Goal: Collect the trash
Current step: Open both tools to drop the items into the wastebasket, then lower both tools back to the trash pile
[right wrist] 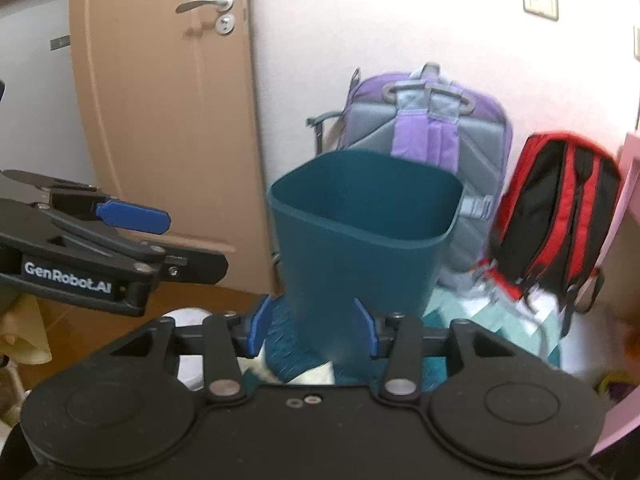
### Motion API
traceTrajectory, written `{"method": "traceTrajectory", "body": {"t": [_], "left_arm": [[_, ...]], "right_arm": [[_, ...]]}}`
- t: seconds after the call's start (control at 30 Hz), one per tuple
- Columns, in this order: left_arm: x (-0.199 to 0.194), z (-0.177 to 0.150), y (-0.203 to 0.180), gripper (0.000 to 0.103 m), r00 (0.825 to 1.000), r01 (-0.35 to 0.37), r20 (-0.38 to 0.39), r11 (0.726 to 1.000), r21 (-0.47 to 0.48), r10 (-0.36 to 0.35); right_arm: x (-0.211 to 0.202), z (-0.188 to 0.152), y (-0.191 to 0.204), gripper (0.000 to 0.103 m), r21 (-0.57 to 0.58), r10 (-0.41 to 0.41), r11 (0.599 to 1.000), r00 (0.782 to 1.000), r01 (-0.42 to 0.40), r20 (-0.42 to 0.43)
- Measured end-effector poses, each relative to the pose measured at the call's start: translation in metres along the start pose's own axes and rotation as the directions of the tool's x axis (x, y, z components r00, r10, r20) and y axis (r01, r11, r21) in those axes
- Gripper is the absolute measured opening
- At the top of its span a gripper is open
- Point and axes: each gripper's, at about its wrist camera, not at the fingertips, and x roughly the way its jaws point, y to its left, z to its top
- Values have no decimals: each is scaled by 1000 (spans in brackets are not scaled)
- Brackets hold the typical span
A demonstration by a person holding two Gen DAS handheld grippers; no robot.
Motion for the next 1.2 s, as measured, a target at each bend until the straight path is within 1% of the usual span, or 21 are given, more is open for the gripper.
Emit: {"method": "traceTrajectory", "body": {"t": [0.03, 0.13, 0.23, 0.33, 0.4, 0.47, 0.53, 0.6, 0.67, 0.73, 0.8, 0.87, 0.97, 1.07, 1.1, 1.17, 1.2], "left_arm": [[-3, -7, 1, 77, 1000, 9, -4, 1000, -5, -9], [-11, -29, 6, 84, 1000, 17, -11, 1000, -20, -18], [-10, -52, 15, 84, 999, 34, -32, 998, -57, -36], [-1, -75, 29, 85, 996, 53, -69, 993, -109, -61], [11, -92, 39, 90, 993, 52, -96, 991, -126, -64], [24, -106, 49, 99, 991, 44, -118, 990, -137, -61], [42, -124, 62, 100, 987, 55, -141, 983, -175, -81], [62, -141, 75, 100, 978, 62, -181, 976, -206, -100], [85, -158, 86, 100, 970, 46, -225, 977, -210, -94], [110, -178, 96, 100, 957, 22, -281, 982, -190, -76], [135, -197, 106, 100, 937, 4, -343, 987, -162, -60], [159, -216, 115, 100, 917, 1, -395, 990, -140, -57], [192, -240, 123, 100, 885, 11, -462, 995, -97, -55], [221, -264, 125, 100, 857, 68, -510, 997, -25, -71], [229, -272, 123, 100, 849, 103, -522, 995, 11, -82], [241, -285, 115, 100, 835, 164, -541, 984, 73, -99], [249, -294, 111, 100, 827, 202, -552, 973, 110, -109]], "right_arm": [[0, -6, 2, 47, 0, 11, 1000, 1000, -11, -7], [5, -25, 8, 50, 10, 44, 999, 998, -43, -37], [14, -45, 12, 51, 37, 75, 997, 995, -73, -66], [31, -65, 14, 52, 66, 103, 993, 990, -97, -100], [45, -79, 15, 52, 94, 124, 989, 984, -113, -128], [64, -96, 15, 53, 135, 153, 982, 976, -132, -157], [82, -114, 17, 53, 175, 179, 974, 967, -147, -180], [102, -134, 22, 53, 197, 203, 967, 956, -161, -214], [125, -155, 27, 53, 204, 218, 965, 939, -166, -266], [147, -174, 31, 53, 202, 222, 966, 922, -163, -317], [170, -189, 33, 53, 201, 225, 966, 905, -160, -360], [194, -203, 34, 53, 206, 235, 965, 885, -163, -403], [226, -225, 39, 53, 166, 225, 972, 859, -166, -460], [261, -247, 38, 53, 179, 220, 973, 827, -147, -517], [272, -254, 35, 53, 194, 227, 971, 816, -143, -532], [294, -268, 30, 53, 215, 237, 967, 793, -136, -561], [302, -274, 26, 53, 221, 240, 966, 782, -134, -575]]}}
